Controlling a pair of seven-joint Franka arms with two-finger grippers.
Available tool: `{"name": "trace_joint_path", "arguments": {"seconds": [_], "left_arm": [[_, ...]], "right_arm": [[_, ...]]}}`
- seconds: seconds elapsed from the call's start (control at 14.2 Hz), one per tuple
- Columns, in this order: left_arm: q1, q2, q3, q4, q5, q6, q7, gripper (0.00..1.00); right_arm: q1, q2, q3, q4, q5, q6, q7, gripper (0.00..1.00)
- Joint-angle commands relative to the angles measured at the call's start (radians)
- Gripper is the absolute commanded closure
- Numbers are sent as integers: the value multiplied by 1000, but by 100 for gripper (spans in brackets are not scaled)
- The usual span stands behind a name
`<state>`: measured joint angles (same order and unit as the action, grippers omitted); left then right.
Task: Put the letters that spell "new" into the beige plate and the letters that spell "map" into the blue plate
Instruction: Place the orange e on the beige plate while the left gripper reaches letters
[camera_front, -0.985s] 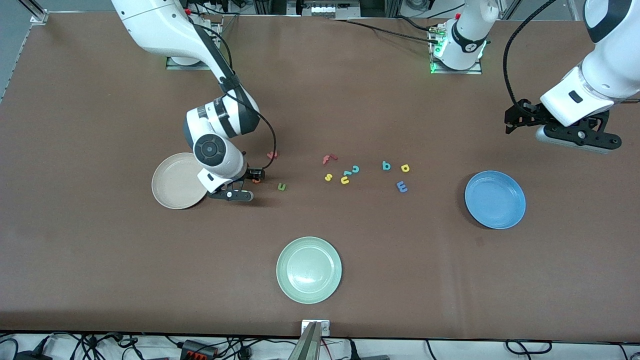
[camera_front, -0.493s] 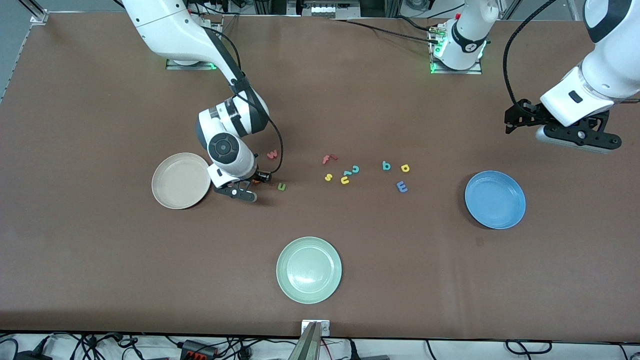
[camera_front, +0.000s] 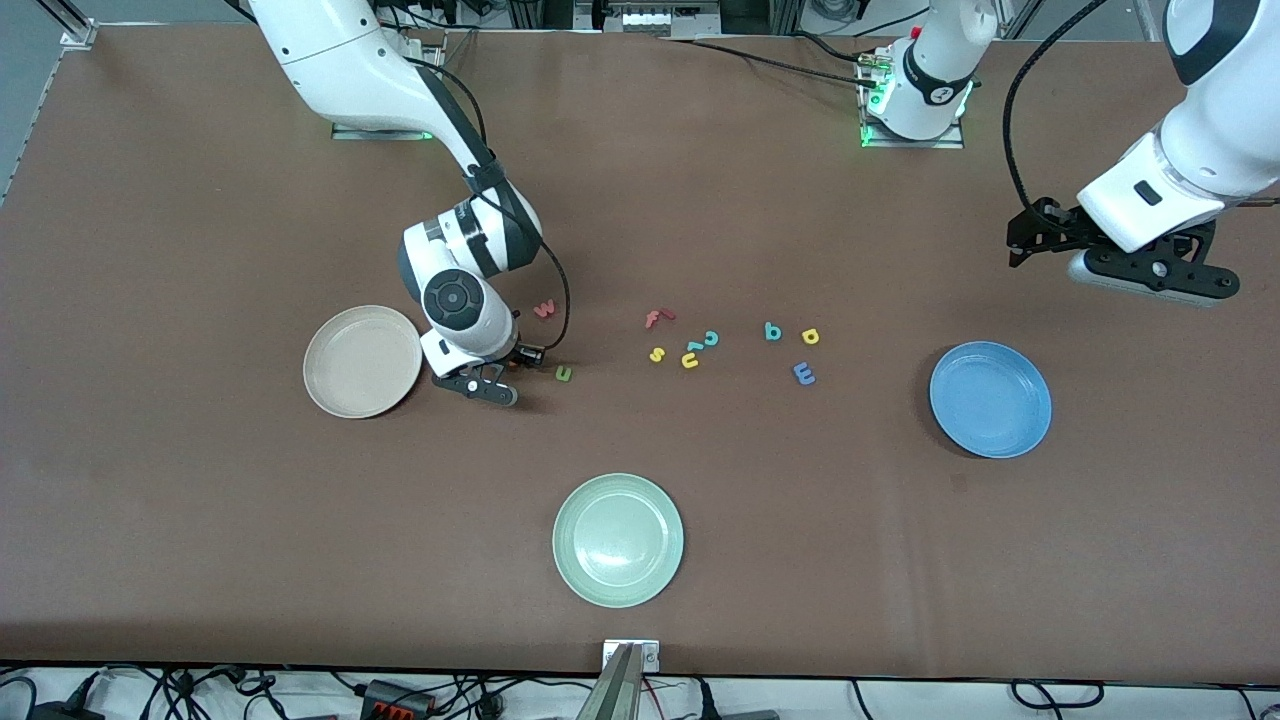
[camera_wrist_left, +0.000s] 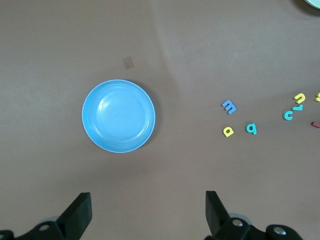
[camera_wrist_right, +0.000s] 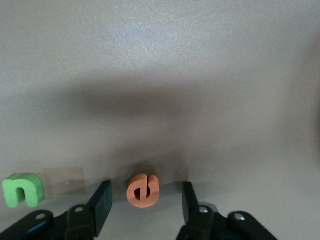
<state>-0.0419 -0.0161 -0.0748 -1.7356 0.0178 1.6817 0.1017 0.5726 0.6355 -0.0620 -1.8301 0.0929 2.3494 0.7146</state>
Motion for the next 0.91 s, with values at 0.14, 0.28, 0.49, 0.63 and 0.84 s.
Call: {"name": "trace_joint_path", "arguments": {"seconds": [0.14, 0.28, 0.49, 0.63, 0.84], "left_arm": [[0, 31, 1, 27, -21, -20, 13, 0], [-9, 45, 1, 30, -12, -11, 7, 0], [-9, 163, -2, 112, -18, -25, 10, 0], [-10, 182, -3, 125, -22, -28, 0, 0], [-55, 307, -3, 133, -28, 27, -121, 0]], "right_arm": [[12, 21, -7, 11, 13, 8, 16, 74], [10, 21, -9, 11, 13, 5, 8, 81], [-2, -11, -15, 20, 10, -4, -9, 85], [-10, -55, -53, 22, -4, -44, -10, 85], [-10, -80, -154, 22, -7, -122, -94, 85]]}}
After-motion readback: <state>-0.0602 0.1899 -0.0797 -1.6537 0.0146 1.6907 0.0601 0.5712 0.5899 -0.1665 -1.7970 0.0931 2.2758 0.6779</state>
